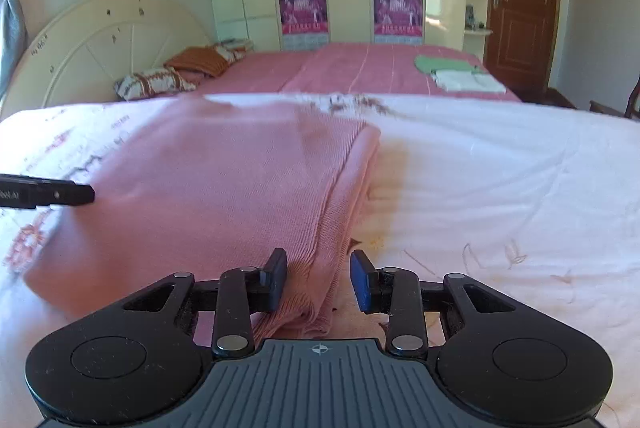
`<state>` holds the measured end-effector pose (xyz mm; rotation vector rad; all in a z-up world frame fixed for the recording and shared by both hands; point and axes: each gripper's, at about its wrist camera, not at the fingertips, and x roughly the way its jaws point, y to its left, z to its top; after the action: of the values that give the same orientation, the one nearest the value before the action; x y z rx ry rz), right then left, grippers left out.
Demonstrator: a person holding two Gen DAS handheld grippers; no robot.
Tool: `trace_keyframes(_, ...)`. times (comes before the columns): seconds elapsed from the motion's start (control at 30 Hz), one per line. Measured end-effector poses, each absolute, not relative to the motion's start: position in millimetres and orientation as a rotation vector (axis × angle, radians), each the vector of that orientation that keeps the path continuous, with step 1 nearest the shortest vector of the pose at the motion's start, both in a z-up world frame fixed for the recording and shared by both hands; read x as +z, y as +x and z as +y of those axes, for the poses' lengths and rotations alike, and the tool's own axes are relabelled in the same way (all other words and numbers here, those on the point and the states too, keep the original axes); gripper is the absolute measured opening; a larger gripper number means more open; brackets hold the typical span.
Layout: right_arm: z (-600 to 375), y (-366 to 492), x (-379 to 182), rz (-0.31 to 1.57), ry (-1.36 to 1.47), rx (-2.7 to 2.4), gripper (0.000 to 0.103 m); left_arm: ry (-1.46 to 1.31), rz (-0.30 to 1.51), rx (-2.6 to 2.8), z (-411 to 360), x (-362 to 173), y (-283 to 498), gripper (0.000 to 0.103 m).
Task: Fold small clothes
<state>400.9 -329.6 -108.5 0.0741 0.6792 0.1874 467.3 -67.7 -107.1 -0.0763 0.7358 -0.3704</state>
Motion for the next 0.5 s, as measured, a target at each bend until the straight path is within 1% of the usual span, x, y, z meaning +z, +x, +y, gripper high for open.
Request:
trace_keyframes(0.07, -328.2, 384.5, -99.5, 0.646, 0.076, 0.218, 0.034, -0.054, 0.769, -0.361, -69.2, -115.3, 453.3, 0.061)
trace_keyframes(0.13, -326.3, 375.4, -97.8, 0.653, 0.079, 0.232, 0.034, -0.059, 0.817, -0.342, -67.2, -130.6, 444.2, 0.062)
trace_keyframes(0.23, -320.1, 376.9, -116.0, 0.762, 0.038, 0.196, 0.033, -0.095, 0.815, -0.326, -59.3, -137.3, 431.5, 0.064)
trace_keyframes(0.27, -319.5, 378.0, -123.7, 0.798, 0.037, 0.193, 0.034, -0.094, 0.815, -0.325, -58.0, -134.9, 429.0, 0.063)
trace_keyframes(0.3, -321.2, 376.8, -125.2, 0.790, 0.062, 0.193, 0.034, -0.103, 0.814, -0.328, -55.3, -131.5, 426.5, 0.062)
trace_keyframes(0.33, -322.2, 376.7, -122.8, 0.790, 0.075, 0.189, 0.034, -0.118, 0.805, -0.330, -51.8, -127.3, 424.6, 0.064)
trace_keyframes(0.37, -324.5, 373.7, -117.2, 0.775, 0.097, 0.179, 0.034, -0.134, 0.781, -0.332, -46.7, -121.1, 423.9, 0.074)
trace_keyframes(0.4, -329.9, 371.4, -110.8, 0.749, 0.140, 0.171, 0.034, -0.143, 0.757, -0.319, -42.7, -115.4, 425.6, 0.081)
trace_keyframes(0.43, -337.0, 370.4, -105.6, 0.730, 0.200, 0.165, 0.043, -0.157, 0.734, -0.300, -39.0, -110.1, 429.7, 0.087)
trace_keyframes(0.47, -344.8, 373.5, -103.1, 0.721, 0.259, 0.156, 0.064, -0.180, 0.729, -0.297, -35.3, -106.2, 436.8, 0.087)
trace_keyframes(0.5, -356.3, 379.6, -101.3, 0.716, 0.341, 0.151, 0.070, -0.210, 0.737, -0.309, -32.8, -102.3, 447.0, 0.087)
